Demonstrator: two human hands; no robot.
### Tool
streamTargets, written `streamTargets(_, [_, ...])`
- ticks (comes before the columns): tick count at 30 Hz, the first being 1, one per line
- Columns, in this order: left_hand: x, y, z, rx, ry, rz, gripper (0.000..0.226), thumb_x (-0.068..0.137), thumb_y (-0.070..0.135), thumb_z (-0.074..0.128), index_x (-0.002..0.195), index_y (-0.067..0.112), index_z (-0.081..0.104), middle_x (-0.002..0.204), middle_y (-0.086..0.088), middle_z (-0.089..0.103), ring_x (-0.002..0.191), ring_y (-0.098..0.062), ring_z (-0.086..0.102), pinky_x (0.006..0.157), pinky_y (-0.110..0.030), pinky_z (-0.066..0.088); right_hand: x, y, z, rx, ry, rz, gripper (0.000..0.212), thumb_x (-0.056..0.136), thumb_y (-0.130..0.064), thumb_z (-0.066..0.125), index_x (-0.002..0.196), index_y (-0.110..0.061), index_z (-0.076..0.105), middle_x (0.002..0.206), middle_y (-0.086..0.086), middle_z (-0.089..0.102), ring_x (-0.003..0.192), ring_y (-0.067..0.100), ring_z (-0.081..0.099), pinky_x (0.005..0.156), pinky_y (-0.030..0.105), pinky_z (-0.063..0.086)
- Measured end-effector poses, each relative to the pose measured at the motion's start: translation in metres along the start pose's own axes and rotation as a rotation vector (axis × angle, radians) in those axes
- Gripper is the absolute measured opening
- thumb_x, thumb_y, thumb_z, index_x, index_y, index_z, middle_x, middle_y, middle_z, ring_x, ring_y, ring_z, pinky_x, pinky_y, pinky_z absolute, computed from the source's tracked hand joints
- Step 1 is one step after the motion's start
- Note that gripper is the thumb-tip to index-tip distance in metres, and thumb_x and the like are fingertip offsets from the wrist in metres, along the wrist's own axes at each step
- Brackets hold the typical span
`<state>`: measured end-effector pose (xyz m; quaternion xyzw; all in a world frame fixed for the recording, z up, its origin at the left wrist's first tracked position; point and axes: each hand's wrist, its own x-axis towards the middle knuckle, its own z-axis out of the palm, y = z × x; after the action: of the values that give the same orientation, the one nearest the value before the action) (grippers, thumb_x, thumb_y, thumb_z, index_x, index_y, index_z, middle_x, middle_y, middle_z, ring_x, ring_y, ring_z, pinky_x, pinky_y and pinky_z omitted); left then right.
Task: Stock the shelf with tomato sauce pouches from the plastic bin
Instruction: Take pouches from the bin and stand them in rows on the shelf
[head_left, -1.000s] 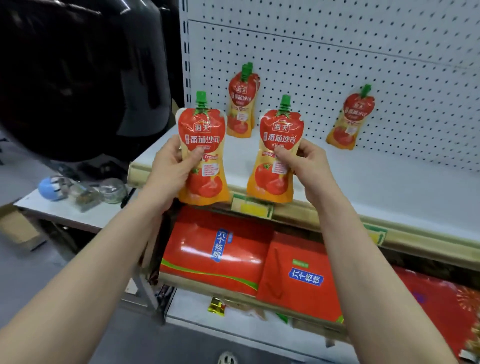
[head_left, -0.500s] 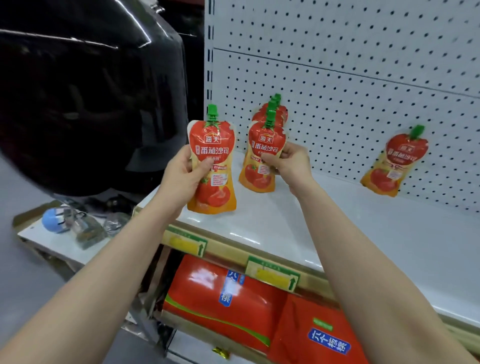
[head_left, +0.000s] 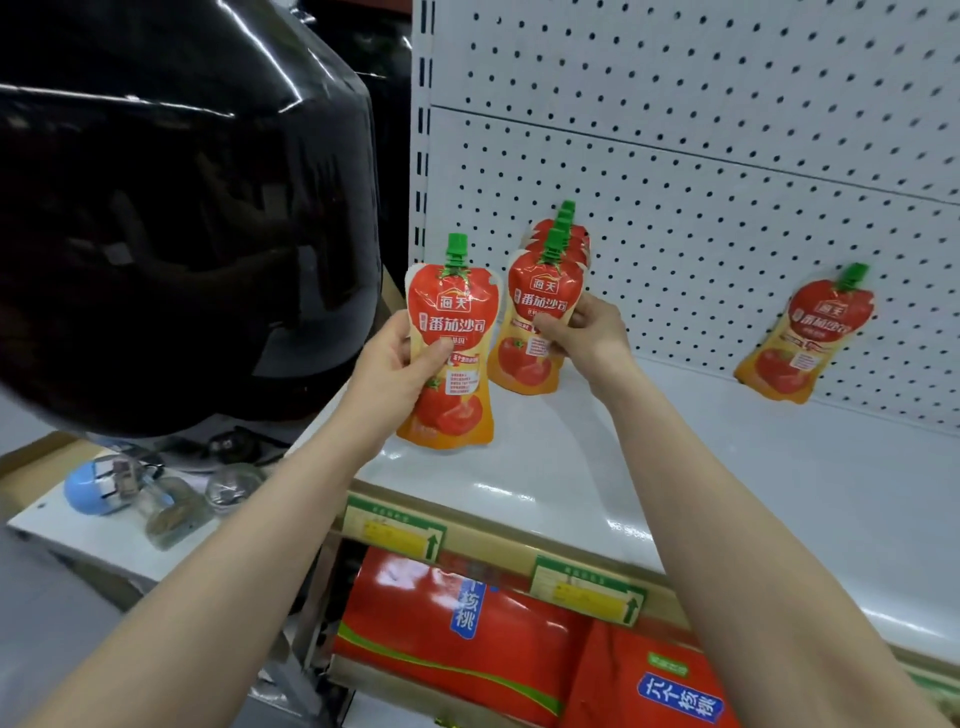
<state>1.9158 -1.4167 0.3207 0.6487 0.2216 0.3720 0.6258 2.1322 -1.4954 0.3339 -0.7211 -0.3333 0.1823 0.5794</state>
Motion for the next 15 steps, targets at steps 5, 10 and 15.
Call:
streamTargets(5, [0.002, 0.002, 0.01, -0.005, -0.059, 0.003, 0.029, 0.093, 0.021, 0.061, 0.121, 0.02, 0.055, 0.109, 0.003, 0.072, 0.098, -0.012, 0.07, 0.08, -0.028, 0.057, -0.014, -0.012, -0.007, -0.142, 0.118, -0.064, 0.047, 0.082, -0.028, 0.078, 0.122, -0.019, 0.054, 0.106, -0.004, 0.067, 0.092, 0.01, 0.067, 0.072, 0.025, 0.053])
streamTargets(10, [0.003, 0.0, 0.024, 0.023, -0.122, 0.017, 0.031, 0.093, 0.022, 0.062, 0.123, 0.022, 0.055, 0.111, 0.003, 0.072, 0.1, -0.013, 0.069, 0.085, -0.035, 0.057, -0.055, -0.041, -0.009, -0.061, 0.174, -0.279, 0.018, 0.09, -0.037, 0.066, 0.095, -0.021, 0.066, 0.088, -0.003, 0.07, 0.079, 0.008, 0.064, 0.071, 0.033, 0.055])
streamTargets(15, [0.0, -0.007, 0.04, 0.037, -0.177, -0.011, 0.036, 0.091, 0.024, 0.064, 0.126, 0.02, 0.054, 0.113, 0.0, 0.071, 0.102, -0.017, 0.069, 0.089, -0.039, 0.056, -0.066, -0.039, -0.009, -0.029, -0.093, -0.233, 0.022, 0.095, -0.022, 0.065, 0.096, 0.0, 0.069, 0.092, 0.012, 0.076, 0.08, 0.021, 0.074, 0.065, 0.037, 0.061])
